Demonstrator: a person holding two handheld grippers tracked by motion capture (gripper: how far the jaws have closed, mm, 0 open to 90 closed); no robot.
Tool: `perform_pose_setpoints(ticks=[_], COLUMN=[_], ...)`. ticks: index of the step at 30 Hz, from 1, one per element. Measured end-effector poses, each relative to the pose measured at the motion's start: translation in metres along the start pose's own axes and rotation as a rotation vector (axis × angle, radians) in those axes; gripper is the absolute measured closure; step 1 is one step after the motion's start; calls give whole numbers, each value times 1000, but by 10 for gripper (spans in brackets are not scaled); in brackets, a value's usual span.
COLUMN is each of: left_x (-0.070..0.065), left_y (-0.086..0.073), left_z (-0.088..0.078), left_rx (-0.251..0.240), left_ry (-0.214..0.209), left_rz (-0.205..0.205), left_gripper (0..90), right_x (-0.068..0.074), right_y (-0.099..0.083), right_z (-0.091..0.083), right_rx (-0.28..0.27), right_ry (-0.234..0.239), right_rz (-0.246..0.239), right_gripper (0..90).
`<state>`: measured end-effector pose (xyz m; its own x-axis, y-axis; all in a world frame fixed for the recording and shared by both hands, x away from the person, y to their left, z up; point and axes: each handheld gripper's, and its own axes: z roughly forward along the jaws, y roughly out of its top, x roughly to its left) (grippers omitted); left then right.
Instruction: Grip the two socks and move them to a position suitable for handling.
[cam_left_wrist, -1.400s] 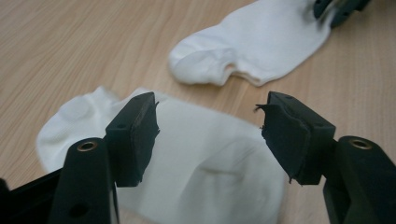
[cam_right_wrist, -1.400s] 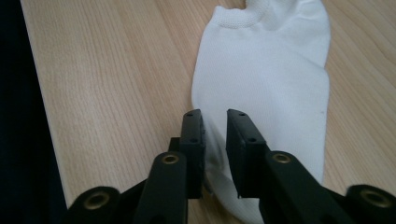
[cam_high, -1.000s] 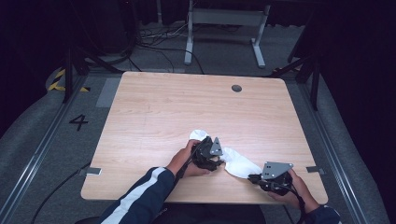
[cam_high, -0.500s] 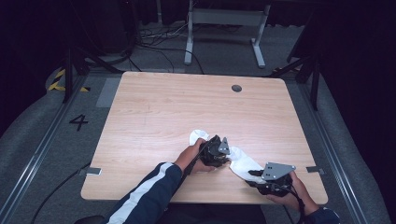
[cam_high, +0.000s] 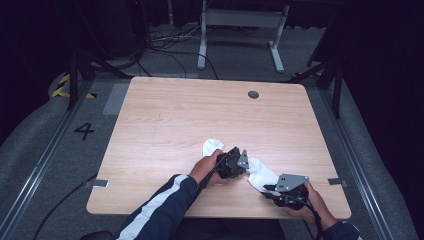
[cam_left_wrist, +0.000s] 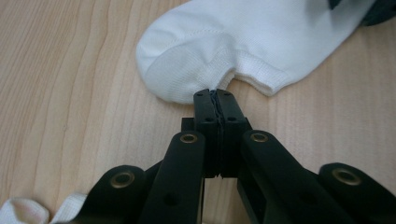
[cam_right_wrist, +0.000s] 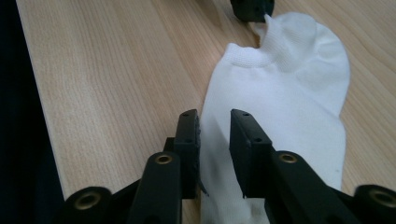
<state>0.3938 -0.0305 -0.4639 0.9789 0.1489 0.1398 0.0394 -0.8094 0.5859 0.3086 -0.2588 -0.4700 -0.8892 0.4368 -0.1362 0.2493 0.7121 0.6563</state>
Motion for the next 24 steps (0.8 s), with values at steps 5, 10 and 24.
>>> perform_pose_setpoints(ticks=[5, 10, 24], left_x=[-2, -8, -19], left_y=[-2, -5, -16], left_z=[-14, -31, -70], left_rx=[-17, -38, -10], left_ry=[10, 17, 5], left_rz=[5, 15, 37], left_gripper=[894, 894, 893], right_x=[0, 4, -14], right_y=[1, 6, 27], right_z=[0, -9, -47], right_rx=[6, -36, -286], right_ry=[-6, 19, 66], right_rz=[-19, -53, 107], right_gripper=[884, 895, 896])
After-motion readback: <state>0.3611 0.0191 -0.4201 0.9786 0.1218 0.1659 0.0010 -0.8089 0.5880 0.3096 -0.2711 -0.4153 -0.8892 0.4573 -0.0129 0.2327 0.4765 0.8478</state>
